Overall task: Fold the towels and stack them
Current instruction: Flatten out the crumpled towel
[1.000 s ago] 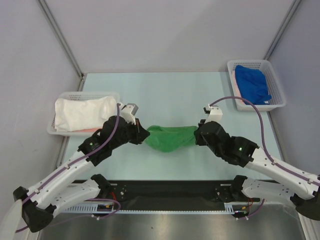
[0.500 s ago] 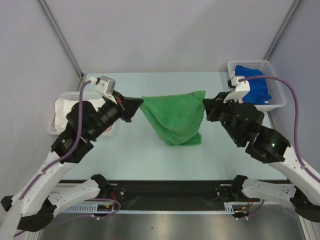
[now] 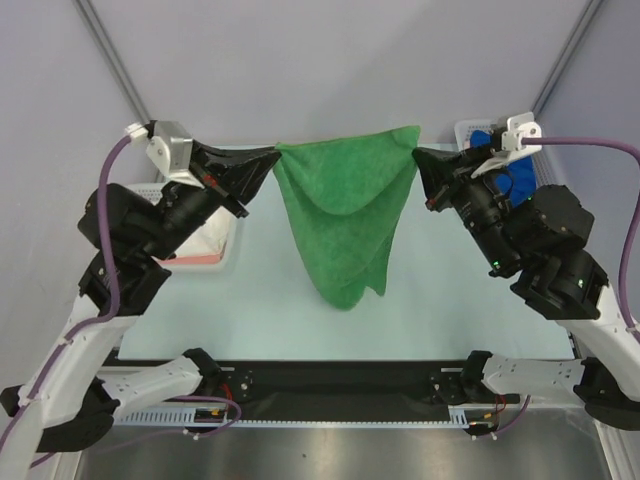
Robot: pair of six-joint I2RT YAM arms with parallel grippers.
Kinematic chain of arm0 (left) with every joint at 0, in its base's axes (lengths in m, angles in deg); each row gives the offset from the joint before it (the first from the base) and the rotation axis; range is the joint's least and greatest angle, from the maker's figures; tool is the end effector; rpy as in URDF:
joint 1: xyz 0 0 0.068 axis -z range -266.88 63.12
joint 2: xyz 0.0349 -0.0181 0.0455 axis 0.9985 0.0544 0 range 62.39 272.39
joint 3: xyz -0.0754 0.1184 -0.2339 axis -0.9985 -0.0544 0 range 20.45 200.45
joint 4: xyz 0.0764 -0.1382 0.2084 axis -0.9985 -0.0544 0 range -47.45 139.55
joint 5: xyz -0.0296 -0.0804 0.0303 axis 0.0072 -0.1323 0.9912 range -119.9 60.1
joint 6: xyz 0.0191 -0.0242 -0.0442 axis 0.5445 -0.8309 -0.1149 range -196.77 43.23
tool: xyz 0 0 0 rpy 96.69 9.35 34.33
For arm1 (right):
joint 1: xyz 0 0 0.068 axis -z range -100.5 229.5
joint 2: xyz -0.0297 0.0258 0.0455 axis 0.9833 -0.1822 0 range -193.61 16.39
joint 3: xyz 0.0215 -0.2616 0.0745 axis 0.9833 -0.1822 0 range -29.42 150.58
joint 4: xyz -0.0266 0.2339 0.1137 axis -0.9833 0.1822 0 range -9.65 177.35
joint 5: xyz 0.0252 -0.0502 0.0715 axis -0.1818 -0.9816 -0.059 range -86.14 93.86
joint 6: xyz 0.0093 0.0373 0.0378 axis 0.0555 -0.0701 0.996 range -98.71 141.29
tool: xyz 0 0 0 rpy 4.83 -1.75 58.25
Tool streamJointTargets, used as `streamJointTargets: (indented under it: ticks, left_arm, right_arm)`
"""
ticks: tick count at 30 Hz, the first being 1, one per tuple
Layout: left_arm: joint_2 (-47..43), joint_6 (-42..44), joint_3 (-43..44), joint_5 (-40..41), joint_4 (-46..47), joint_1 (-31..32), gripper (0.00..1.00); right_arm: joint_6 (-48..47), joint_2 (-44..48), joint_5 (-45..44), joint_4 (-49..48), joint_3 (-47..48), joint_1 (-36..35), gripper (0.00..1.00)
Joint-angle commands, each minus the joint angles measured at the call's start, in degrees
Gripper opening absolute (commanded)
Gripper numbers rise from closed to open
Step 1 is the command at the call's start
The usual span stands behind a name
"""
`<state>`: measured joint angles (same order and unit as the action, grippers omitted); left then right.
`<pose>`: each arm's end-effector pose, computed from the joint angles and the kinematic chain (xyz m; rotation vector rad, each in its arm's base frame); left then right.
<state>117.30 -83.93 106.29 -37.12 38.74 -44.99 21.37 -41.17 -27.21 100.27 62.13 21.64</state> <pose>0.1087 -0.1037 0.5445 0.4844 1.1677 -0.8202 0.0949 0.1166 0.5484 -0.2222 1.3600 0.4899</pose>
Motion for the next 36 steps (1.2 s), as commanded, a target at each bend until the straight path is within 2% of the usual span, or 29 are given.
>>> streamJointTargets:
  ticks: [1, 4, 7, 13, 19, 21, 22, 23, 24, 26, 27, 29, 32, 33, 36]
  left_arm:
    - [-2.18, 3.55, 2.49, -7.35, 5.44, 0.21, 0.00]
    - [-4.02, 3.73, 2.49, -10.61, 6.68, 0.30, 0.00]
    - [-4.82, 3.82, 3.10, -10.44, 6.68, 0.21, 0.00]
    - [-2.71, 4.26, 4.68, -6.33, 5.89, 0.21, 0.00]
    - [1.94, 5.93, 6.35, -1.48, 5.71, -0.57, 0.00]
    - [4.49, 2.88, 5.31, -3.92, 7.89, -4.85, 0.00]
    - [5.37, 1.29, 3.21, -5.85, 9.13, -6.89, 0.01]
    - [7.38, -2.12, 1.97, -9.53, 10.53, -8.91, 0.00]
    - [8.18, -3.29, 0.48, -10.96, 14.98, -12.32, 0.00]
    - [11.94, -5.75, -3.22, -13.24, 18.61, -14.89, 0.00]
    - [13.71, -7.07, -4.01, -14.39, 22.28, -17.78, 0.00]
    - [20.10, -11.01, -5.07, -17.89, 28.17, -20.69, 0.00]
    - [27.06, -13.14, -4.46, -18.35, 35.12, -25.00, 0.00]
    - [32.74, -13.58, -3.67, -18.35, 36.46, -25.80, 0.00]
    - [41.65, -15.25, 2.64, -18.18, 39.10, -28.61, 0.00]
  right_arm:
    - [-6.57, -0.10, 1.01, -4.28, 4.60, -1.72, 0.00]
    - [-7.11, 0.08, 1.36, -4.28, 6.18, -2.78, 0.00]
    - [-7.02, 0.17, 1.80, -3.75, 8.02, -3.30, 0.00]
    - [-8.07, -3.60, -1.36, -1.47, 12.86, -3.39, 0.00]
    - [-9.40, -6.77, -3.04, -1.91, 12.78, -1.56, 0.00]
    - [-5.47, -8.00, 0.64, -0.68, 12.34, 4.75, 0.00]
    - [-2.91, -9.22, 7.62, 0.63, 11.90, 8.52, 0.00]
    - [-0.80, -9.76, 11.69, 0.82, 11.29, 15.78, 0.00]
    - [3.05, -10.11, 15.21, 0.21, 8.59, 19.68, 0.00]
    - [5.89, -12.74, 24.86, -2.60, 6.55, 25.76, 0.00]
    - [7.38, -14.58, 28.22, -3.48, 5.58, 31.35, 0.00]
    - [10.02, -20.27, 35.15, -7.43, 4.96, 35.61, 0.00]
    - [11.61, -29.34, 38.62, -13.93, 5.39, 40.37, 0.00]
    - [11.96, -31.71, 39.67, -15.60, 5.92, 42.12, 0.00]
    - [14.42, -42.52, 41.88, -19.22, 11.27, 44.24, 0.00]
